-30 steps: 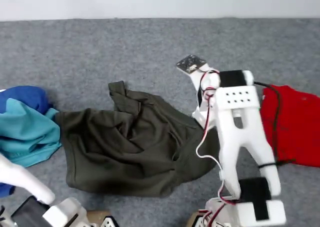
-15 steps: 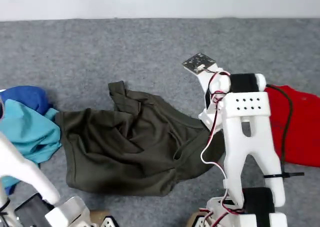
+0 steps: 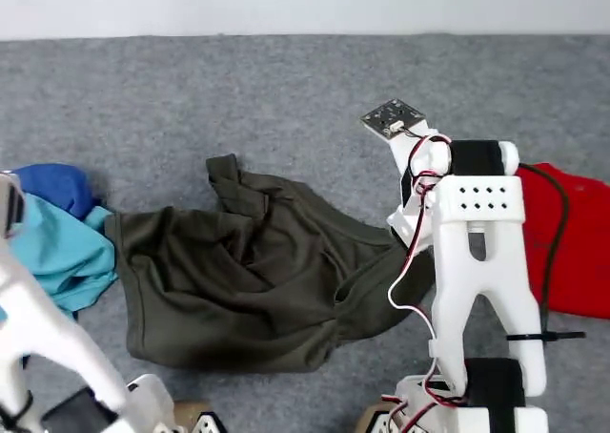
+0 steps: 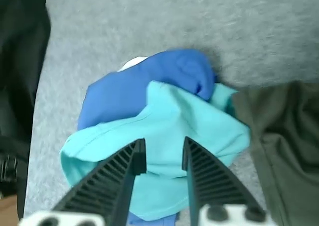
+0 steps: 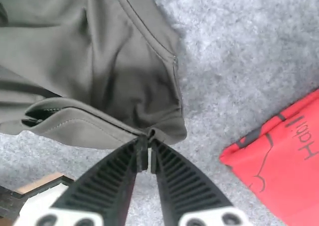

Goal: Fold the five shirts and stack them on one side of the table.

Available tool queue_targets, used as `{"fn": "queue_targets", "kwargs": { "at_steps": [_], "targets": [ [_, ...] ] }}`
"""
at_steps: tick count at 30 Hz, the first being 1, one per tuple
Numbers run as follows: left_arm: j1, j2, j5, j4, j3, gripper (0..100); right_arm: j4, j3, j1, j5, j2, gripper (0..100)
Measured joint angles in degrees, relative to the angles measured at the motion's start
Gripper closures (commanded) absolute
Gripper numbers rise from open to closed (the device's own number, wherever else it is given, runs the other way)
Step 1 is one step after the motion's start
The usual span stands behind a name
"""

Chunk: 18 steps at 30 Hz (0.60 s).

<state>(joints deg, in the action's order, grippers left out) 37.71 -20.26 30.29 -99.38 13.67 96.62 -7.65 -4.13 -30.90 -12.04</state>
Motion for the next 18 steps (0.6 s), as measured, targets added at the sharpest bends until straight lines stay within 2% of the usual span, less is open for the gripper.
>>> {"fn": "queue_targets", "kwargs": {
  "at_steps": [7, 11, 18],
  "targets": [
    [-9.93, -8.7, 0.0, 0.0, -14.77, 87, 0.0, 0.0, 0.0, 0.0, 0.0, 99.1],
    [-15.21, -10.99, 0.0, 0.0, -24.53, 82, 0.0, 0.0, 0.0, 0.0, 0.0, 99.0],
    [-20.48, -11.08, -1.85, 0.09, -36.92, 80, 0.0, 0.0, 0.0, 0.0, 0.0, 99.0]
  ]
}}
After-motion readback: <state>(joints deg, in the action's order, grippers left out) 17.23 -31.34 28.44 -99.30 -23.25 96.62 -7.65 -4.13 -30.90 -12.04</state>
